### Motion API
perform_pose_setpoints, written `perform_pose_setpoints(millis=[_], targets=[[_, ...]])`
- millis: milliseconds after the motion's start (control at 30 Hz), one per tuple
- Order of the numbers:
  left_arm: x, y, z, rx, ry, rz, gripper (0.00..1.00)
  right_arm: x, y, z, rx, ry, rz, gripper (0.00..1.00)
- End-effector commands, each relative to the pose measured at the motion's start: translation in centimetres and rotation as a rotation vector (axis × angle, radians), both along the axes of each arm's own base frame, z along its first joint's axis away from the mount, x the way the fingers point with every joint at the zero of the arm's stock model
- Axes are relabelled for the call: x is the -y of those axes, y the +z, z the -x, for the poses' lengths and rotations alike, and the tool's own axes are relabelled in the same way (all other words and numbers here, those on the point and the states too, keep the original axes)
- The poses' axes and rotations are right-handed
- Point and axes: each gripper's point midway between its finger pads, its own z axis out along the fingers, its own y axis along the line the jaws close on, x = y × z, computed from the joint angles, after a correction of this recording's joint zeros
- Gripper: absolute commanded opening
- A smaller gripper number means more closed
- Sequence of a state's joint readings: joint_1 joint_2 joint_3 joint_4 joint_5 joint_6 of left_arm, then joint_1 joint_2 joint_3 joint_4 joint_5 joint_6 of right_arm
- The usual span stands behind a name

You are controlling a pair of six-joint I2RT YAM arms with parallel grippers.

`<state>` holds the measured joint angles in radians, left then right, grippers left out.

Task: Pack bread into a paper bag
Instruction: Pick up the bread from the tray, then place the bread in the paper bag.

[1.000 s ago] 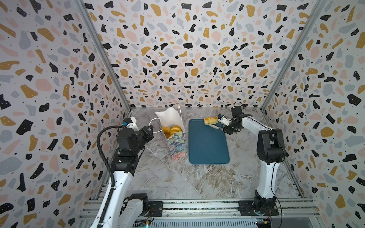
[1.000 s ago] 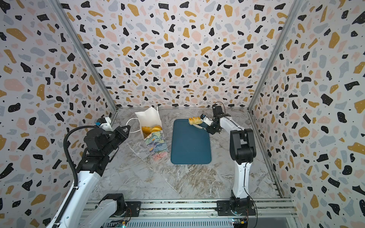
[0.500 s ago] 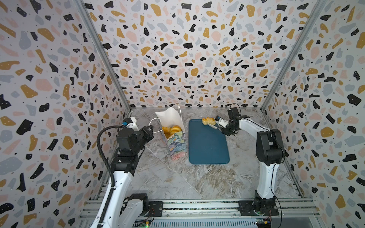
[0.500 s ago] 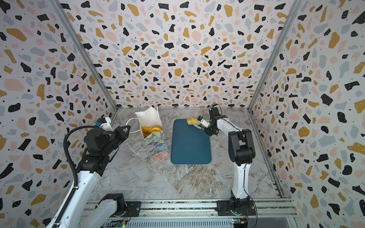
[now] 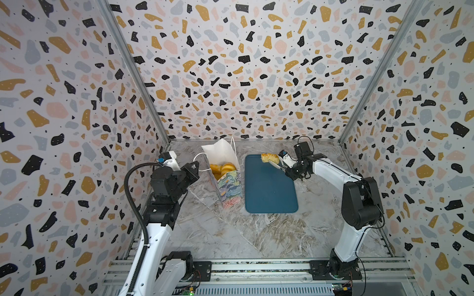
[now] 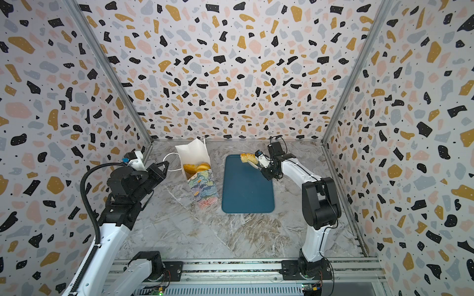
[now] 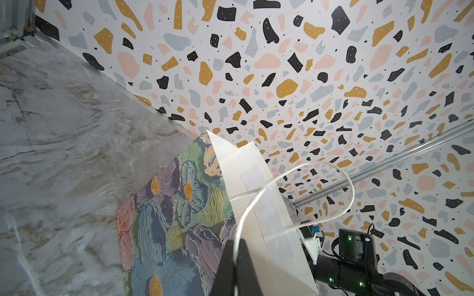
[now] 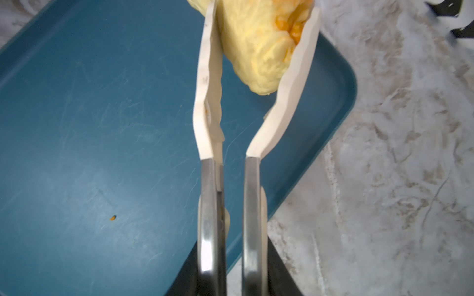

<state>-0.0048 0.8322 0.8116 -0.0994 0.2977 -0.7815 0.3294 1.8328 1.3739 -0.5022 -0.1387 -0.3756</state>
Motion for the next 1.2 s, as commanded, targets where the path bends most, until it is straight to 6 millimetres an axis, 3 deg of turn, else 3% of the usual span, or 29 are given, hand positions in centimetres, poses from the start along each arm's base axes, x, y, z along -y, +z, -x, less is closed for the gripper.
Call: perform_pose_setpoints(millis=[0, 300, 733, 1167], targets=[[0.2, 1.4, 0.2, 0.057, -0.015, 0.003, 0.00, -1.0, 2.5, 1.2, 0.033, -0.031, -0.061, 0.32], [0.2, 1.8, 0.3, 0.060, -0.014, -0.002, 0.00, -3.2, 4.8, 5.2, 0.067, -0.025, -0.152, 0.32], [0.0, 1.7, 0.3, 0.060, -0.007, -0.013, 0.00, -3.8, 6.7, 9.7, 0.123, -0.041, -0.196, 0.32], [0.2, 1.1, 0.7, 0.061, -0.017, -0.007, 0.00, -5.1, 12.4, 12.1, 0.209, -0.036, -0.285, 0.30]])
